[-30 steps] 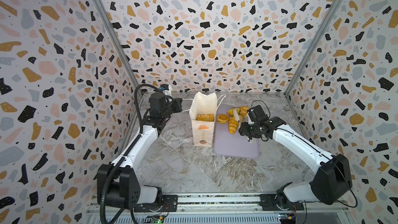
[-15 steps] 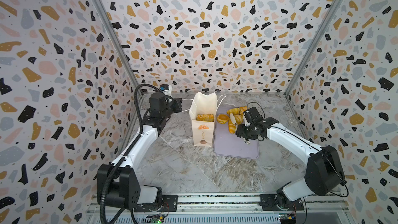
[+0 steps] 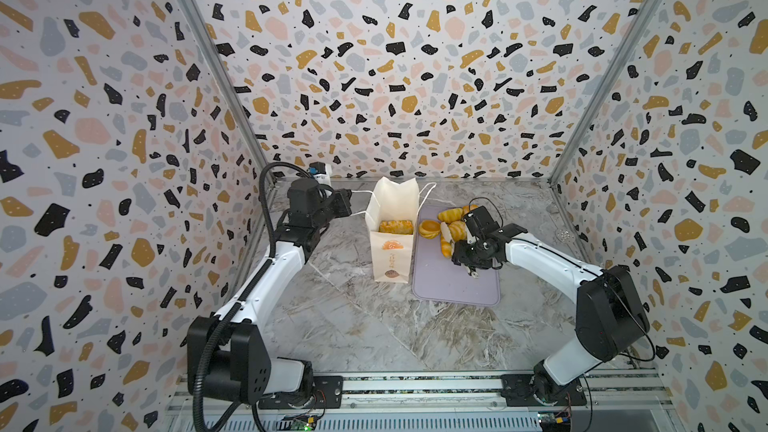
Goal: Place the fake bread into the paper bag
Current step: 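Lower the tongs and squeeze them shut on a striped croissant, then lift the striped croissant with the tongs off the tray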
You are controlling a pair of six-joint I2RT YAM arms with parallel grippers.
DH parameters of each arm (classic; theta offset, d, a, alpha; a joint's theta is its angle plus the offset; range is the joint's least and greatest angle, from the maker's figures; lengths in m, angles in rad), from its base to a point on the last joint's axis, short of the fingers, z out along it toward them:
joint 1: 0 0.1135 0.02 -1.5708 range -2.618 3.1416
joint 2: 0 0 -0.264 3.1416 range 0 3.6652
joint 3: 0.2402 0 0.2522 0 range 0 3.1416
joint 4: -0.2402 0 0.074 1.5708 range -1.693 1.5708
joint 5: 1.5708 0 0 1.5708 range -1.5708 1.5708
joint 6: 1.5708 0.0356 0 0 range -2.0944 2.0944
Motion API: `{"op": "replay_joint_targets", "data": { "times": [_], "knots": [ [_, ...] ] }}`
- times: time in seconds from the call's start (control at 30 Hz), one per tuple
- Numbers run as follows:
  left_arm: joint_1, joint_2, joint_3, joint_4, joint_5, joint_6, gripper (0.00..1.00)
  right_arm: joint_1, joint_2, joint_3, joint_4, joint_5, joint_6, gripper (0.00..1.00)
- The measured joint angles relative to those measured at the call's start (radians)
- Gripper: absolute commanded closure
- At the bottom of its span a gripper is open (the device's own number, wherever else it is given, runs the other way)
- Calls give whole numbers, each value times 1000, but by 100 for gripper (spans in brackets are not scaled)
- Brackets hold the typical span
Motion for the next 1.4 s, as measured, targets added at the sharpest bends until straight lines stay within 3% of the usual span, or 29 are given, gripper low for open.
{"op": "replay_joint_targets", "data": {
  "times": [0.2, 0.47, 0.73, 1.4],
  "knots": [
    [0, -4, 0, -1, -1, 0, 100, -8, 5, 15, 2, 4, -15, 47],
    [0, -6, 0, -2, -1, 0, 100, -17, 12, 15, 8, -2, -28, 65],
    [0, -6, 0, -2, -1, 0, 100, -22, 12, 11, 17, -17, -32, 75],
    [0, -6, 0, -2, -4, 0, 100, -28, -103, -74, 28, -26, -21, 78]
  ]
}}
